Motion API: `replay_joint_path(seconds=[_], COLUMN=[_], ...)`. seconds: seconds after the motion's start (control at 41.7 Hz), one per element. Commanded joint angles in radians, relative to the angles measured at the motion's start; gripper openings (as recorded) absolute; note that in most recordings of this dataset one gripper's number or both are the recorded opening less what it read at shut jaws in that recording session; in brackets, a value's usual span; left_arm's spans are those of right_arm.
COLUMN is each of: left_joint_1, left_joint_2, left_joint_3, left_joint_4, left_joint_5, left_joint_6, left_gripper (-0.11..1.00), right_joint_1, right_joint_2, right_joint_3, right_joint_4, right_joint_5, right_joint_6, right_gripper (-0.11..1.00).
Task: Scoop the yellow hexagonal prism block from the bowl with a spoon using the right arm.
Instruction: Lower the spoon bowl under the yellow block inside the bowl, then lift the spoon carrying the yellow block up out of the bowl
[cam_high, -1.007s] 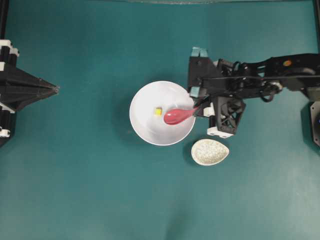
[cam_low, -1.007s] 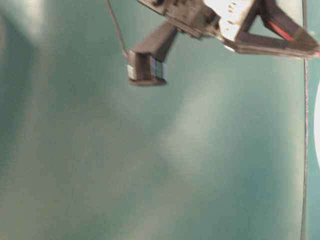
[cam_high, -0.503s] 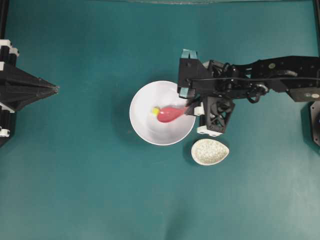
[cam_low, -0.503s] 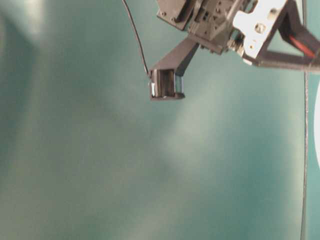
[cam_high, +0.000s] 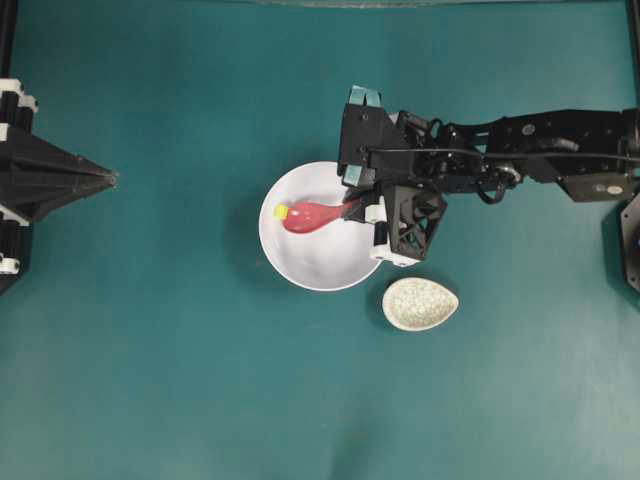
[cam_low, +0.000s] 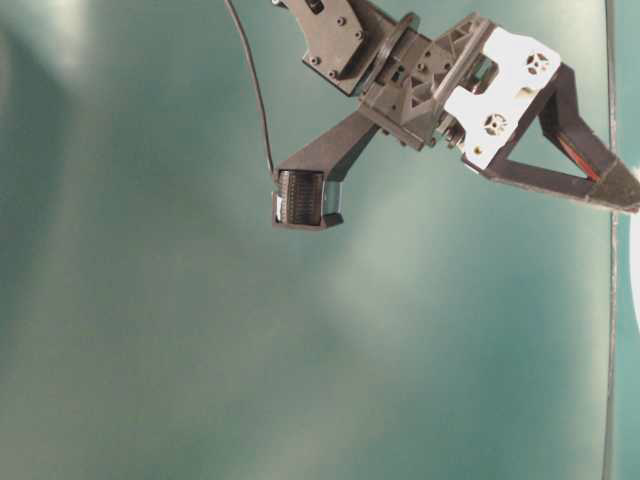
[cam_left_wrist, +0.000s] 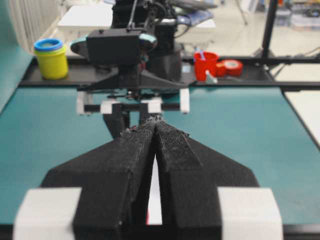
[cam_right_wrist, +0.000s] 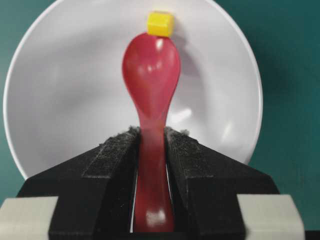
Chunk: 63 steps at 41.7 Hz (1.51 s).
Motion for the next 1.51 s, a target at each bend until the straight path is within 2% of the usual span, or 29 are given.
replay_joint_path(seconds=[0.0,0.431,0.743,1.079,1.246,1.486], left_joint_1=[0.002,0.0,0.0,0.0,0.0,0.0], left_joint_2=[0.005,0.003,0.005,0.005,0.003,0.005], left_joint_3=[-0.02,-0.02,-0.02,-0.02,-0.02,-0.02], left_joint_4=[0.002,0.002,0.003,0.003,0.002,0.002], left_joint_5=[-0.005,-0.005,-0.005,-0.005,-0.005,-0.005], left_joint_6=[0.0,0.0,0.0,0.0,0.0,-0.002], left_gripper=[0.0,0.0,0.0,0.0,0.0,0.0], right_joint_1=[-0.002,-0.002,0.0,0.063,0.075,0.075], right_joint_2=[-0.017,-0.04,-0.101,-0.328,-0.442,-0.503], right_joint_3=[-0.023,-0.005,0.063,0.239,0.316,0.347], right_joint_4=[0.0,0.002,0.012,0.026,0.04,0.051], right_joint_5=[-0.015,-0.064,-0.156,-0.423,-0.449,-0.449], right_joint_6=[0.0,0.0,0.002,0.005,0.005,0.005], right_gripper=[0.24,0.24,0.24,0.24,0.24,0.24])
